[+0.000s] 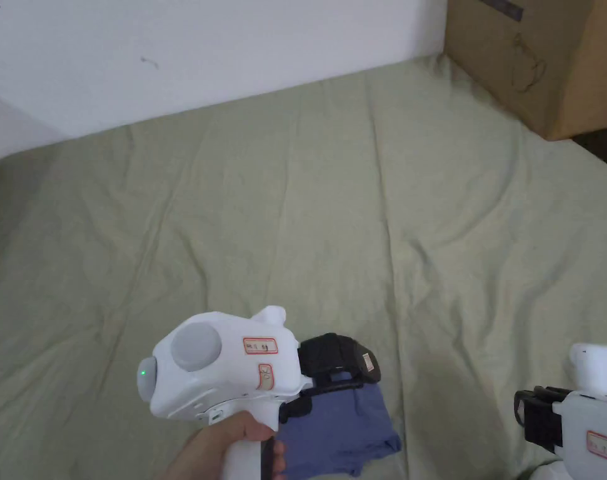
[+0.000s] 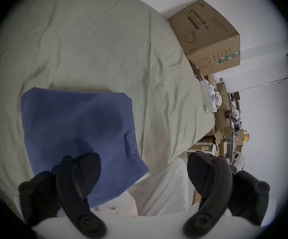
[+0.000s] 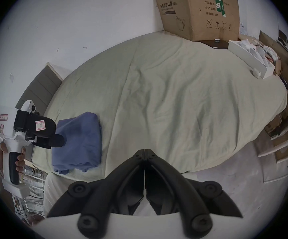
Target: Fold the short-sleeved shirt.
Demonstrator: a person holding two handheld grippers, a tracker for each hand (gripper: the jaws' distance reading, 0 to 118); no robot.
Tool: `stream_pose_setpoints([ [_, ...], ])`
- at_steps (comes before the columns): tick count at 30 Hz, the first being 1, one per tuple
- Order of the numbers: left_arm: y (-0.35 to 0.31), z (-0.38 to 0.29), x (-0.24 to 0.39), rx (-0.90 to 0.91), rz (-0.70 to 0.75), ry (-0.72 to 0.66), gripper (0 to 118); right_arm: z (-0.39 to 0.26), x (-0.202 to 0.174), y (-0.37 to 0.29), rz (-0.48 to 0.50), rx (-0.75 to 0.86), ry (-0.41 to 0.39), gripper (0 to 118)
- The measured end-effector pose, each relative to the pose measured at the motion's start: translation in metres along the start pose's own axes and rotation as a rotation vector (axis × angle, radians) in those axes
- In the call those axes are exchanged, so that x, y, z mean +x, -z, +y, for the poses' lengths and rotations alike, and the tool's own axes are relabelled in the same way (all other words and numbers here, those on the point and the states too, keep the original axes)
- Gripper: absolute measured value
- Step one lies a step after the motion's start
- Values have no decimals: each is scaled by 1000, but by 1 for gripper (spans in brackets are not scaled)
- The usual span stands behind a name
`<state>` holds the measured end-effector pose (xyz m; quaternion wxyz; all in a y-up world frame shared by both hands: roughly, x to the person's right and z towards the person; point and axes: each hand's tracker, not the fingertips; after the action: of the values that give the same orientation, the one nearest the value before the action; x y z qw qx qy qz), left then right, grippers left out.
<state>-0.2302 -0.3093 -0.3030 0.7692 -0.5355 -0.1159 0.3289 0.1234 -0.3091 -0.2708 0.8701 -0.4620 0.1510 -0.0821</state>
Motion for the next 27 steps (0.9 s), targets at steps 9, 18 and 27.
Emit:
stream_pose_setpoints([
  [9,-55,-4,-25,76,163,87,14,5,0,5,-8,8,-11,0],
  [18,-6,0,-32,30,135,75,0,2,-6,14,-6,-22,-31,0],
  [27,79,-3,-1,-104,94,112,0,5,13,-5,-56,-5,-33,0],
])
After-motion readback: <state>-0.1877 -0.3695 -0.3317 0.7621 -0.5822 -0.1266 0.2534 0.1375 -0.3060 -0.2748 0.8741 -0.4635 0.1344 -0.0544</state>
